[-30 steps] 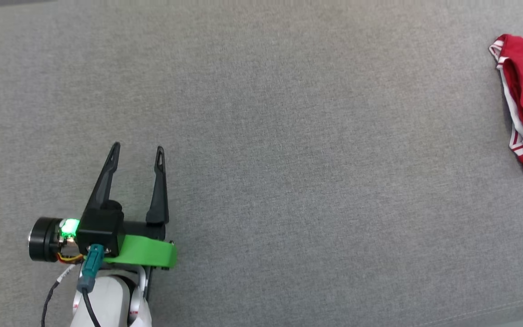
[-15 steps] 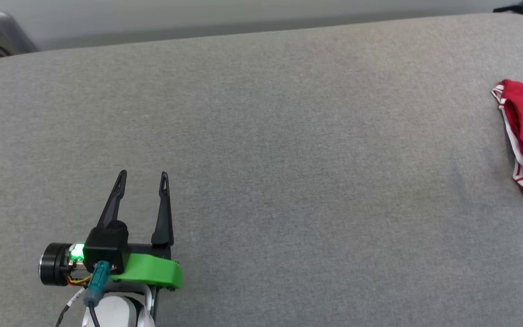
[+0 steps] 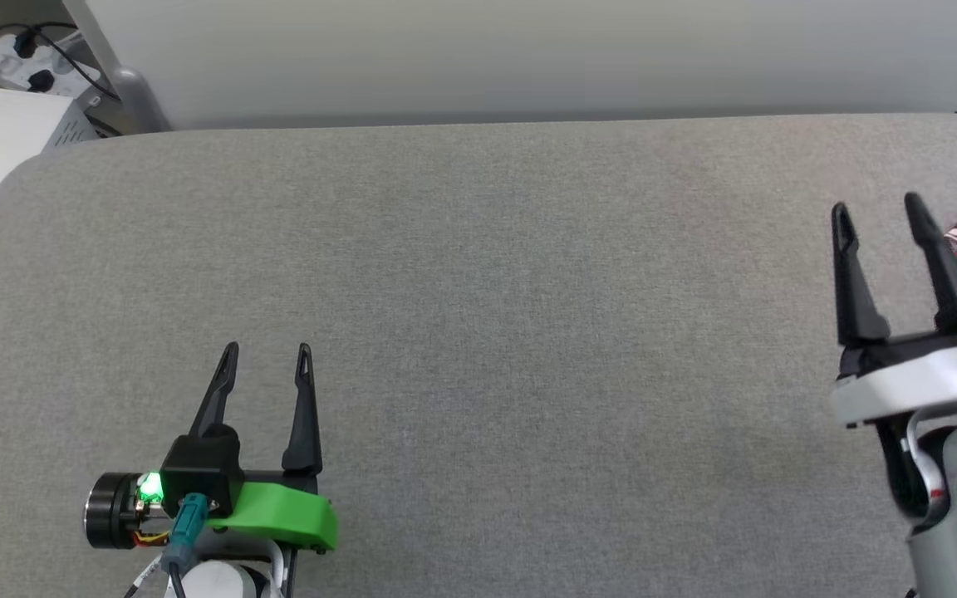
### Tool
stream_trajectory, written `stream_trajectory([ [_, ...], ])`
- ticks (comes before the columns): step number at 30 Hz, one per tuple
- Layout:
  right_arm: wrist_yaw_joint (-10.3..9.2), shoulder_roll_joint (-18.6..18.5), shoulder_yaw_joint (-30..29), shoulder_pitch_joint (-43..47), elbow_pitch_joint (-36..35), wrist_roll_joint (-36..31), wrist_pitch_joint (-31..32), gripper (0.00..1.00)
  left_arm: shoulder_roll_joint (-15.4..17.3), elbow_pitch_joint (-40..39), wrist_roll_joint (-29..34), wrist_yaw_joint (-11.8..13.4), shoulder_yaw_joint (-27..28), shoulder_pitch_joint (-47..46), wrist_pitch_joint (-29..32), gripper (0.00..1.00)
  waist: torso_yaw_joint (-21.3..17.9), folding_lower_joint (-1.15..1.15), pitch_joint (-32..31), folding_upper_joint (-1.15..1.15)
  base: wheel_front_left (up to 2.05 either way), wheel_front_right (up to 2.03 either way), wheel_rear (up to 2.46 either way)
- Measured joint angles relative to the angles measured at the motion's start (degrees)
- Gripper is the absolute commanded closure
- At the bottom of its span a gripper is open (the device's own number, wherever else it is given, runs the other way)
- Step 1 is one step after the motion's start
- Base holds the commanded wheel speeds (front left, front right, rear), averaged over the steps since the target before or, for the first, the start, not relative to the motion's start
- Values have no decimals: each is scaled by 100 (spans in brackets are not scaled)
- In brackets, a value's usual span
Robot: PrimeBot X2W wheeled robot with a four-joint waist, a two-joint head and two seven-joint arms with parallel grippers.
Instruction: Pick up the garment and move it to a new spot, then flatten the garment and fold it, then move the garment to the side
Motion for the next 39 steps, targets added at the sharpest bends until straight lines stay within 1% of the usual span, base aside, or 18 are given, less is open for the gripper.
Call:
stream_trajectory([
  [2, 0, 178, -12, 219, 22, 3, 0, 0, -12, 49, 0, -25, 1, 4, -1, 0, 66, 0, -72, 0, 0, 0, 0],
  [9, 0, 538, -131, 1015, 10, -8, 1, 0, -49, 180, -1, -40, 2, 97, -1, 0, 222, 0, -311, 0, 0, 0, 0],
  [15, 0, 677, -243, 1593, -214, -29, 1, 0, -74, 221, -97, -132, 9, 252, -1, 0, 254, 0, -491, 0, 0, 0, 0],
  [21, 0, 735, -344, 2014, -500, -102, 1, 0, -110, 204, -123, -187, 25, 381, -1, 0, 243, 0, -622, 0, 0, 0, 0],
  [32, -1, 824, -396, 2233, -586, -167, 1, 0, -153, 135, -143, -294, 37, 443, -1, 0, 233, 0, -646, 0, 0, 0, 0],
  [33, 0, 824, -394, 2232, -583, -168, 3, 100, -153, 136, -143, -291, 37, 441, 4, 100, 233, 0, -646, 0, 0, 0, 0],
  [39, -1, 824, -394, 2232, -583, -168, 19, 100, -153, 138, -142, -290, 37, 438, 18, 100, 232, 0, -648, 0, 0, 0, 0],
])
